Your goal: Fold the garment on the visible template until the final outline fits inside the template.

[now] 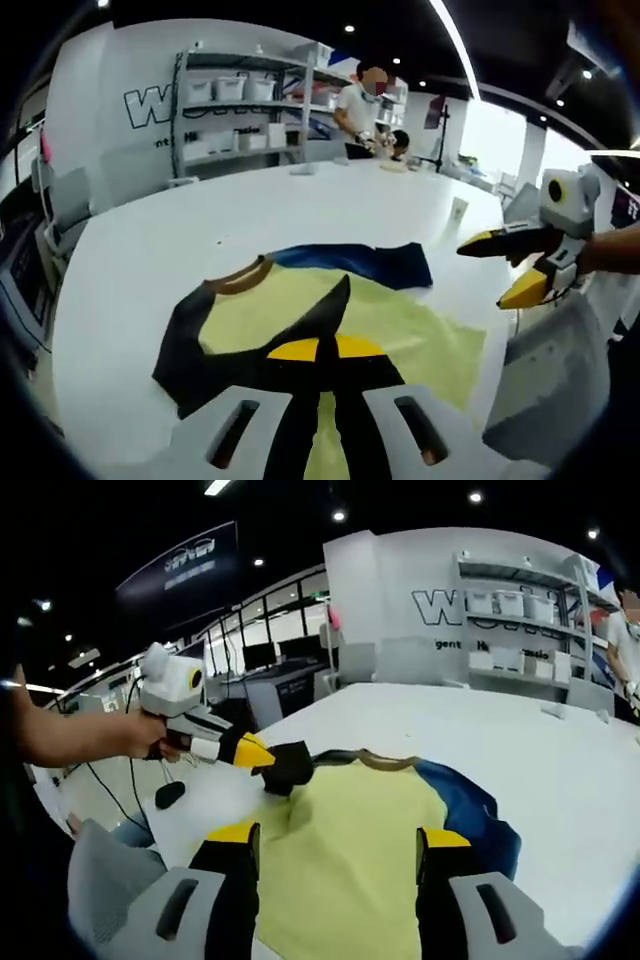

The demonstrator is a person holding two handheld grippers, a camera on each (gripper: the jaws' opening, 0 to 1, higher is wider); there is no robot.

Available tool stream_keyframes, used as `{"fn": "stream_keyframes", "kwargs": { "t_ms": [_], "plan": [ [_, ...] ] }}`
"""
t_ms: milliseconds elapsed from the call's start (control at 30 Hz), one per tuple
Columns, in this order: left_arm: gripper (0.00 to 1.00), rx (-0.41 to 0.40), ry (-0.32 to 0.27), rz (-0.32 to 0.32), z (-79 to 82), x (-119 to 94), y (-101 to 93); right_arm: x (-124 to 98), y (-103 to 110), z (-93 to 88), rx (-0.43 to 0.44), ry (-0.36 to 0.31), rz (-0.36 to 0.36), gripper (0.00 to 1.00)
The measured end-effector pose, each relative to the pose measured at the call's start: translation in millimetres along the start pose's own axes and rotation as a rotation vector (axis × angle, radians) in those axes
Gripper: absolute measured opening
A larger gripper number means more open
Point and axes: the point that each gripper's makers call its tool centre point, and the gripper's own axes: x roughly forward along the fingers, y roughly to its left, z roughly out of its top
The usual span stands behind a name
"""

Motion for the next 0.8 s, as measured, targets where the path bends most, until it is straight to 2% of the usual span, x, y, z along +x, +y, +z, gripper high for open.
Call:
{"fn": "stream_keyframes", "kwargs": {
  "t_ms": [400, 800],
  "plan": [
    [0.07, -0.019, -0.019, -0.039, -2.6, 0.6, -27.1, 15.6, 18.2, 7.5, 0.072, -0.006, 0.067, 0.52],
    [0.07, -0.017, -0.05, -0.057, 0.5, -0.4, -39.1, 31.2, 22.7, 10.2, 0.142, 0.015, 0.088, 0.45]
  ]
}}
